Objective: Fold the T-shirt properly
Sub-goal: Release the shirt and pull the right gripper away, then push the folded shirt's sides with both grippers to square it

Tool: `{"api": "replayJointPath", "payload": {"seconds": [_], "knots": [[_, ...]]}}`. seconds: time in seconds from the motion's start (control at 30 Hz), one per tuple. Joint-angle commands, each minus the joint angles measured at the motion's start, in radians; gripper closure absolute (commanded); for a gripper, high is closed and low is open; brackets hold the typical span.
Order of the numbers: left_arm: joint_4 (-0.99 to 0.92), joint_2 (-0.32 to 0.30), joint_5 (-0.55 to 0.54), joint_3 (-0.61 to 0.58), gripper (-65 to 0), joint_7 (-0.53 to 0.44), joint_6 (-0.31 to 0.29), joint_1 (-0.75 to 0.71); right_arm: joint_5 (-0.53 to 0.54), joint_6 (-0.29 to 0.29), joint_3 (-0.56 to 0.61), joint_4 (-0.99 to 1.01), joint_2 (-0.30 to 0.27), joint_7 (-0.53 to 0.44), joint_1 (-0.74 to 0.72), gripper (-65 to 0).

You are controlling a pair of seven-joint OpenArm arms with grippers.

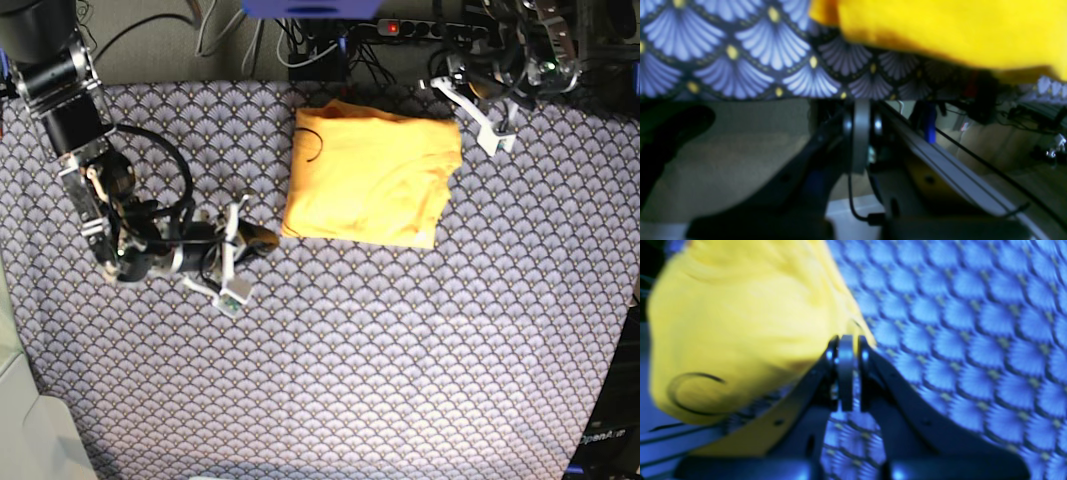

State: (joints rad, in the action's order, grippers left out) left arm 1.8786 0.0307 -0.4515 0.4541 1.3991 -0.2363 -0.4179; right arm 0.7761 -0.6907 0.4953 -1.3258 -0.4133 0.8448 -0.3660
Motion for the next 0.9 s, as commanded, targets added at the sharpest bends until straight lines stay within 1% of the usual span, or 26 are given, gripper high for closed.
{"api": "replayJointPath", "payload": {"seconds": [0.0,0.03,0.13,0.23,0.6,0.8,0.87], "knots": [[0.000,0.005,-0.010,-0.013,0.0,-0.003,-0.001,0.001,0.003,-0.007,-0.008,-0.010,-0.011,-0.042,-0.038,-1.5],[-0.012,0.008,-0.010,-0.024,0.0,-0.003,-0.001,0.001,-0.022,-0.007,-0.008,-0.004,-0.020,-0.045,-0.043,-1.5],[-0.032,0.010,-0.010,-0.028,0.0,-0.003,-0.001,0.000,-0.076,-0.007,-0.008,0.010,-0.019,-0.045,-0.044,-1.5],[-0.029,0.011,-0.011,-0.028,0.0,-0.003,-0.001,0.000,-0.099,-0.007,-0.008,0.012,-0.019,-0.045,-0.043,-1.5],[-0.041,0.015,-0.010,-0.028,0.0,-0.003,0.001,0.075,-0.106,-0.007,-0.010,0.012,-0.017,-0.043,-0.001,-1.4],[-0.164,0.010,-0.010,-0.028,0.0,-0.003,0.001,0.155,-0.105,-0.007,-0.010,0.009,-0.017,-0.045,0.032,-1.3],[-0.204,0.008,0.007,-0.028,0.0,-0.003,0.001,0.176,-0.105,-0.007,-0.010,0.010,-0.017,-0.045,0.032,-1.3]]}}
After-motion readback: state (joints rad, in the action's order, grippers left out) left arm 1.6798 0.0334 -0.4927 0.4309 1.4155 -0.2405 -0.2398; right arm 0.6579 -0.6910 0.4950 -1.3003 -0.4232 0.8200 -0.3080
